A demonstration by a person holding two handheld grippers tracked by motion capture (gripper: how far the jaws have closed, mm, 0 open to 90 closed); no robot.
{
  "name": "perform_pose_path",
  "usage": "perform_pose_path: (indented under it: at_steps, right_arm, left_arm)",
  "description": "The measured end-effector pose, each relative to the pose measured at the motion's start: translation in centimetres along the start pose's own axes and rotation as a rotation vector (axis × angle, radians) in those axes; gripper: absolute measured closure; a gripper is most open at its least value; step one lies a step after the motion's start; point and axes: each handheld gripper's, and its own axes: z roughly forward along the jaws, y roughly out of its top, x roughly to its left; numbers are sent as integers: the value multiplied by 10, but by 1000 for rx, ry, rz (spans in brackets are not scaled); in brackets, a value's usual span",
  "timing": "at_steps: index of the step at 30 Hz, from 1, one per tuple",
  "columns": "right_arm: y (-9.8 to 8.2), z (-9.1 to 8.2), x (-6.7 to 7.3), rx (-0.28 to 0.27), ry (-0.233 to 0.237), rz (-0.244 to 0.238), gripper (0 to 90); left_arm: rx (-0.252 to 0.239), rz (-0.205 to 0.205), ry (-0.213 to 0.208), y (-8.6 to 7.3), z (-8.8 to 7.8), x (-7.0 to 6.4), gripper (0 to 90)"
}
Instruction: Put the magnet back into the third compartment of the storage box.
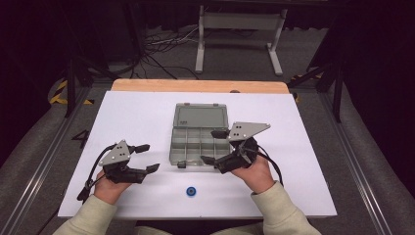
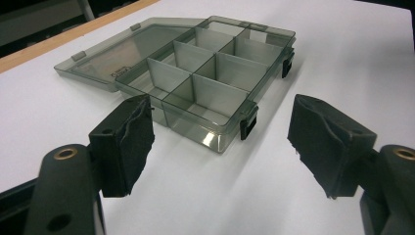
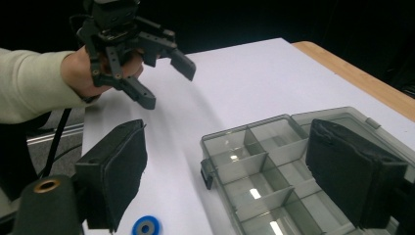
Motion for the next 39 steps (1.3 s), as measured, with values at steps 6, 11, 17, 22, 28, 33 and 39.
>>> perform_pose_path:
  at_steps: [6, 11, 17, 22, 28, 33, 39]
  right_arm:
    - [-4, 7, 4, 52, 28, -4, 179]
    - [-8, 15, 8, 97, 51, -18, 212]
    - [-11, 22, 12, 146, 76, -33, 236]
    - [-16, 31, 15, 201, 92, -39, 243]
    - [-21, 40, 16, 249, 122, -33, 253]
    - [-24, 48, 18, 290, 135, -47, 263]
    - [-28, 57, 22, 338, 142, -57, 278]
  left_arm:
    - [2, 5, 3, 0, 1, 1, 255]
    - [6, 7, 4, 0, 1, 1, 255]
    - [9, 8, 2, 0, 1, 1, 255]
    - [9, 1, 0, -1, 1, 1, 255]
    - [9, 1, -1, -1, 2, 2, 254]
    - [9, 1, -2, -1, 2, 2, 254]
    - [16, 9, -7, -1, 3, 1, 254]
